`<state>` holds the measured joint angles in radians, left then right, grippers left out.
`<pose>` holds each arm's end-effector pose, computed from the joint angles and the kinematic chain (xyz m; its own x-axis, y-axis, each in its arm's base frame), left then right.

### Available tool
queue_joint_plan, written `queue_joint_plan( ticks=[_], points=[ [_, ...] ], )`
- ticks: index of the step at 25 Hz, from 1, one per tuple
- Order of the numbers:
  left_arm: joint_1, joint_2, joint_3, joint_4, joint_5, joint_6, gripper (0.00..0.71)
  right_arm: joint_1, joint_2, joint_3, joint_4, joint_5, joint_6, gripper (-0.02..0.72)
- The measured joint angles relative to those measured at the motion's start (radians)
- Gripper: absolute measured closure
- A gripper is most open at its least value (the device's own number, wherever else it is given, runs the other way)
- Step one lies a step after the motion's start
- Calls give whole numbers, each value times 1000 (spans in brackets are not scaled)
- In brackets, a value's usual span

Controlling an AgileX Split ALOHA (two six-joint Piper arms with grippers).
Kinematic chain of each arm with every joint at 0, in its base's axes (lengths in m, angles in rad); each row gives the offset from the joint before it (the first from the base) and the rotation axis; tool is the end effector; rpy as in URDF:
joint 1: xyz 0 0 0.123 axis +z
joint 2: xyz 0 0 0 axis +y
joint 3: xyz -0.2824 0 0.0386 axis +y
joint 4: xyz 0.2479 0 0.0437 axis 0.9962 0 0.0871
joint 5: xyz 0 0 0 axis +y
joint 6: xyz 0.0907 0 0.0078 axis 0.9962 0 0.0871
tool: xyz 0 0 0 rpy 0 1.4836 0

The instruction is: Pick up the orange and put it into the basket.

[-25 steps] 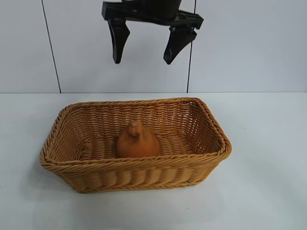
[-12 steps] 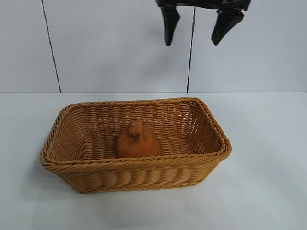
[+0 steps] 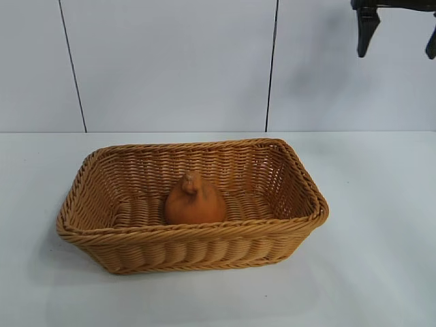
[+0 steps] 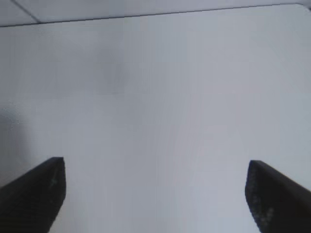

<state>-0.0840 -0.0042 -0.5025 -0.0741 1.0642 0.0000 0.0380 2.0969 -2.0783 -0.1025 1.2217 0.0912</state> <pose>-0.0065 -0.0054 0.2777 -0.4553 0.0023 -0.8903 0.1250 0.9903 -0.0614 0.4606 0.0087 0.3041 -0.9112 0.0211 -0.4115 0.0524 0.9965 -0.0649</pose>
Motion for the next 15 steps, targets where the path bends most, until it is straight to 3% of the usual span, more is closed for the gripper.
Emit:
queue_joint_plan(
  ticks=[8, 15],
  points=[
    [0, 0, 0, 0, 0, 0, 133, -28, -5, 33, 46, -1, -12, 10],
    [0, 0, 0, 0, 0, 0, 133, -3, -112, 334, 94, -3, -77, 10]
  ],
)
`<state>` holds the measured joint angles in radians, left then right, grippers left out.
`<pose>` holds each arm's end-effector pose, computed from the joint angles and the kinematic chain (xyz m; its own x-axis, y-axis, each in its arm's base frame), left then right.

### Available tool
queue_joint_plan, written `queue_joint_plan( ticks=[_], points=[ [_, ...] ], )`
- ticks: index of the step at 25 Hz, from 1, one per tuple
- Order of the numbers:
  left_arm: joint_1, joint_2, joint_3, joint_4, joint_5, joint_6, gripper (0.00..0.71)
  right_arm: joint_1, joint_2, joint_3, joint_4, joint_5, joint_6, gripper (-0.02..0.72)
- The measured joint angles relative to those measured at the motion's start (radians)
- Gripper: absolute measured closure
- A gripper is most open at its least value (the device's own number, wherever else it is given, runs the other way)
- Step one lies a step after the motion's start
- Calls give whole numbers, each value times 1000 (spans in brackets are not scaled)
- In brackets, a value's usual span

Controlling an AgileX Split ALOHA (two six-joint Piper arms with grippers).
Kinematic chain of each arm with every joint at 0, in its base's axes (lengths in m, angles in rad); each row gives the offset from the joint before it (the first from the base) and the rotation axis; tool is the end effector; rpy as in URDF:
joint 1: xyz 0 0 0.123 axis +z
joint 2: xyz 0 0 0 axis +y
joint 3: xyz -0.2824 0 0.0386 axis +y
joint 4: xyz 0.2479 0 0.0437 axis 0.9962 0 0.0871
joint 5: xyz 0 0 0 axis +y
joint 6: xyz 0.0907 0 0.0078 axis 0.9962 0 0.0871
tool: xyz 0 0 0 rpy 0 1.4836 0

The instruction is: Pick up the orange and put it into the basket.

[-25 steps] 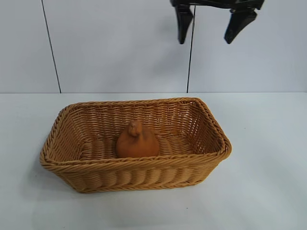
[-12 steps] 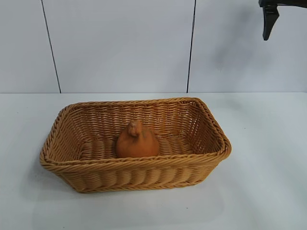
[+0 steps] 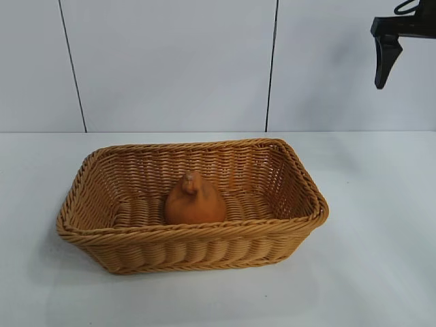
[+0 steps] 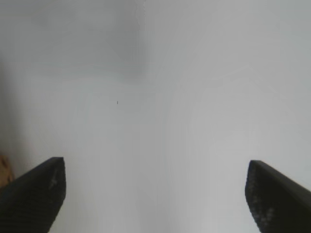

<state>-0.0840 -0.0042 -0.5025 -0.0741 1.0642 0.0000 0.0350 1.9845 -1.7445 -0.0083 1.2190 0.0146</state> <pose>-0.0065 -0.0054 0.2777 -0.4553 0.0023 -0.8903 0.1250 0.9903 -0.0614 0.4177 0.0139 0.2603 -0.9800 -0.0226 -0.1978 -0.0219 0.9997 -0.0053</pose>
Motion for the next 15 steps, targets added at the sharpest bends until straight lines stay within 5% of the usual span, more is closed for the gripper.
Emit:
queue_joint_plan(
  ticks=[15],
  points=[
    [0, 0, 0, 0, 0, 0, 133, 13, -632, 908, 49, 1, -34, 10]
  ],
)
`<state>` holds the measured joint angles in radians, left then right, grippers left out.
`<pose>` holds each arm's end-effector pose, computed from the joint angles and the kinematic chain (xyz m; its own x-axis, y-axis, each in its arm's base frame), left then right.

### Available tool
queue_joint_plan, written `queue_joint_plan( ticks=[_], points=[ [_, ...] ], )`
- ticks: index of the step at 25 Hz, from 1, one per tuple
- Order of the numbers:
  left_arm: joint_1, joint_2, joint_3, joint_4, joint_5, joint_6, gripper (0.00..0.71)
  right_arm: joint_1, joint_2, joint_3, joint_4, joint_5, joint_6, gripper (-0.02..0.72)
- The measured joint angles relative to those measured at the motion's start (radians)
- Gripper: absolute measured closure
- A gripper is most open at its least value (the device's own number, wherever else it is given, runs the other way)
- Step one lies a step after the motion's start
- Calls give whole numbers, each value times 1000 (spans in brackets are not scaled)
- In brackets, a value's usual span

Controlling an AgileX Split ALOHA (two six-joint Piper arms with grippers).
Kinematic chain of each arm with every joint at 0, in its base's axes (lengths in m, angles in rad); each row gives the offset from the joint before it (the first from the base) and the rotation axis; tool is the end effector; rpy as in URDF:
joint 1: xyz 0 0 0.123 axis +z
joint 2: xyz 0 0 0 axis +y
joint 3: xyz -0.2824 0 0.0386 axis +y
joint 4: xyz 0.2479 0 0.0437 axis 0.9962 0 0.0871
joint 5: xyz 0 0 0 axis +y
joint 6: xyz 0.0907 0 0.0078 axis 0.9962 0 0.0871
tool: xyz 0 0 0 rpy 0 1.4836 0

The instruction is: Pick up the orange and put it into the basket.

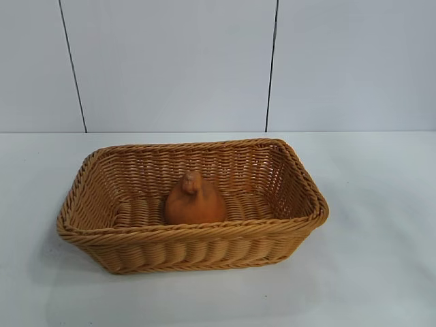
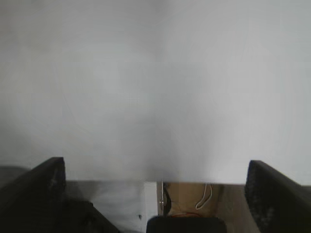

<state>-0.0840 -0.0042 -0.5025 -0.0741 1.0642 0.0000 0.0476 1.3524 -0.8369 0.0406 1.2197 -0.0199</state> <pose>-0.0065 -0.0054 0.2777 -0.4553 0.0023 -0.8903 0.1250 0.9903 -0.0614 0.2062 0.0133 0.2322 -0.9956 -0.0534 0.0766 -0.0505 0.9980 0.0385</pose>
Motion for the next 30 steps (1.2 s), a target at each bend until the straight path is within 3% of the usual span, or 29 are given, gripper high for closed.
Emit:
queue_joint_plan(
  ticks=[3, 8, 12, 25, 30],
  points=[
    [0, 0, 0, 0, 0, 0, 133, 0, -178, 131, 0, -14, -2, 10],
    [0, 0, 0, 0, 0, 0, 133, 0, -487, 292, 3, -149, -11, 10],
    [0, 0, 0, 0, 0, 0, 133, 0, -719, 340, 18, -183, -12, 10],
    [0, 0, 0, 2, 0, 0, 133, 0, -1320, 344, 22, -199, -15, 10],
    [0, 0, 0, 2, -2, 0, 133, 0, -1358, 346, 22, -198, -15, 10]
  ],
)
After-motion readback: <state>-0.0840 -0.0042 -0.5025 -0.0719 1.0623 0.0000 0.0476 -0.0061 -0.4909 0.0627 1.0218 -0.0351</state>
